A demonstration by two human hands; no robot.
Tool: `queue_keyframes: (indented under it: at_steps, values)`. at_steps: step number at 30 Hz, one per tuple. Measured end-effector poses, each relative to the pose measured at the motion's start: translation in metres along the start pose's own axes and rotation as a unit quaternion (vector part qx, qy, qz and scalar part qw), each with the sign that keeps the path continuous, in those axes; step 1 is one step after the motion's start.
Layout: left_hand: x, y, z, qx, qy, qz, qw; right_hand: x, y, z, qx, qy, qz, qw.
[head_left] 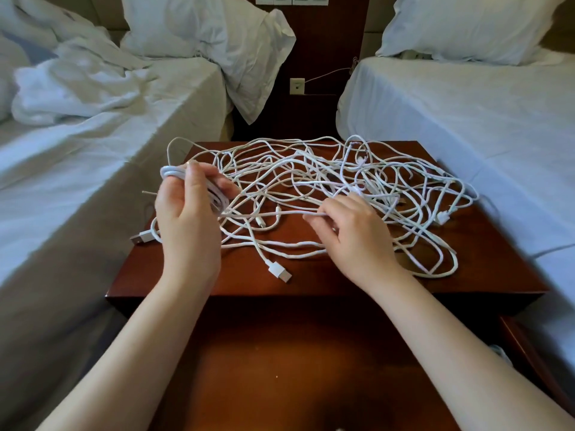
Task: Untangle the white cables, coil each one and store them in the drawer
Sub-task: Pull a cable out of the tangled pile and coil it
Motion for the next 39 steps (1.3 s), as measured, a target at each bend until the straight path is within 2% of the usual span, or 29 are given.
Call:
queue_keyframes:
  at_steps: [2,5,7,11,13,17,21,23,25,28,30,35,39]
  values:
    - [0.0,-0.001,0.002,0.106,0.0,-0.027,0.994,0.001,-0.001,-0.001,-0.004,-0.007,0.011,1.0]
    - [-0.001,0.002,-0.001,0.271,0.027,-0.073,0.959,0.001,0.003,-0.001,-0.003,-0.015,0.024,1.0]
    - [0.002,0.007,0.0,0.332,0.059,-0.107,0.935,0.002,0.005,0.003,-0.011,-0.029,0.035,0.999]
    - [-0.004,0.021,-0.006,0.418,0.175,-0.166,0.876,0.003,0.004,0.009,-0.031,-0.071,0.043,0.996]
    - [-0.008,0.024,-0.009,0.441,0.209,-0.161,0.858,0.002,0.003,0.011,-0.026,-0.089,0.05,0.994]
    - [-0.015,0.029,-0.015,0.462,0.239,-0.082,0.85,0.002,0.005,0.02,0.005,-0.136,0.058,0.989]
    - [-0.023,0.026,-0.026,0.401,0.269,0.026,0.875,0.004,0.004,0.024,0.006,-0.159,0.065,0.985]
    - [-0.028,0.028,-0.031,0.346,0.303,0.114,0.881,0.005,0.0,0.025,0.006,-0.159,0.064,0.985]
    - [-0.034,0.032,-0.033,0.287,0.336,0.215,0.871,0.006,-0.001,0.025,0.01,-0.159,0.066,0.985]
    - [-0.043,0.035,-0.034,0.193,0.405,0.33,0.831,0.007,-0.001,0.024,0.024,-0.148,0.075,0.986]
    - [-0.046,0.033,-0.035,0.134,0.442,0.364,0.809,0.008,0.0,0.021,0.046,-0.123,0.08,0.988]
    - [-0.054,0.026,-0.041,-0.012,0.47,0.394,0.79,0.005,0.006,0.01,0.107,-0.039,0.08,0.99]
    - [-0.053,0.022,-0.042,-0.033,0.468,0.401,0.786,0.003,0.012,0.01,0.117,-0.033,0.072,0.99]
Point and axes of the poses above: each hand's wrist, its own x-axis towards the middle knuckle, its own z-axis out of the back of the hand, y = z × x, the point moved 5 cm from there along x, towards the middle knuckle, and after that the axes turned 13 degrees about -x, right-handed, at the moved point
